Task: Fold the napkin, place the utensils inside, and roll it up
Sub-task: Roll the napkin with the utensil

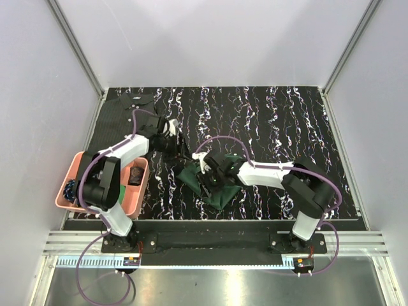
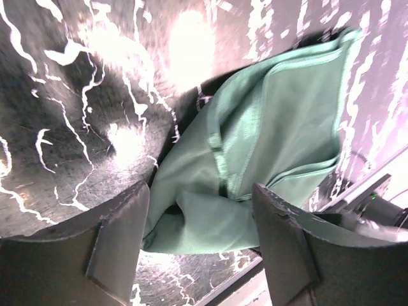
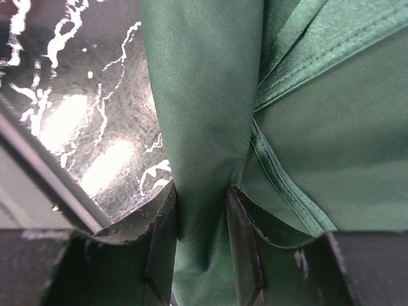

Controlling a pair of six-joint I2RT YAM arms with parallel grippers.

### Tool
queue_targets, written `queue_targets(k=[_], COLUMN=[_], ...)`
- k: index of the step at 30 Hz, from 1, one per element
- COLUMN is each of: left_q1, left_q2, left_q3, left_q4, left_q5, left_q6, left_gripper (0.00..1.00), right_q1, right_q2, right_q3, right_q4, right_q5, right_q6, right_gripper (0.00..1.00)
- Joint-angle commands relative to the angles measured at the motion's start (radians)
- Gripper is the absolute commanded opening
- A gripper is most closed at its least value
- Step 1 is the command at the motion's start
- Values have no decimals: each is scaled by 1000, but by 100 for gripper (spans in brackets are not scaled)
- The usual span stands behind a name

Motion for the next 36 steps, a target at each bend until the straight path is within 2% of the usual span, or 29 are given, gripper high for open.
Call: queue_targets(k=[1, 9, 21, 32, 36], left_q1=[3, 3, 1, -43, -68], left_q2=[-81, -159, -141, -83, -8], left_q3=[8, -115, -193, -219, -202], left_q4=[62, 183, 278, 390, 415], left_q5=[-15, 59, 79, 114, 102], left_q6=[-7, 18, -7, -12, 1], left_gripper=[69, 69, 69, 67, 67], right_q1=[-61, -163, -313, -402, -421], right_q2=[31, 48, 139, 281, 312], right_q3=[-113, -164, -182, -144, -127], right_q4=[-13, 87, 167, 205, 206], right_q5=[-142, -376, -617, -795, -826], right_q6=[0, -9, 46, 90, 98], right_gripper=[41, 38, 33, 32, 32])
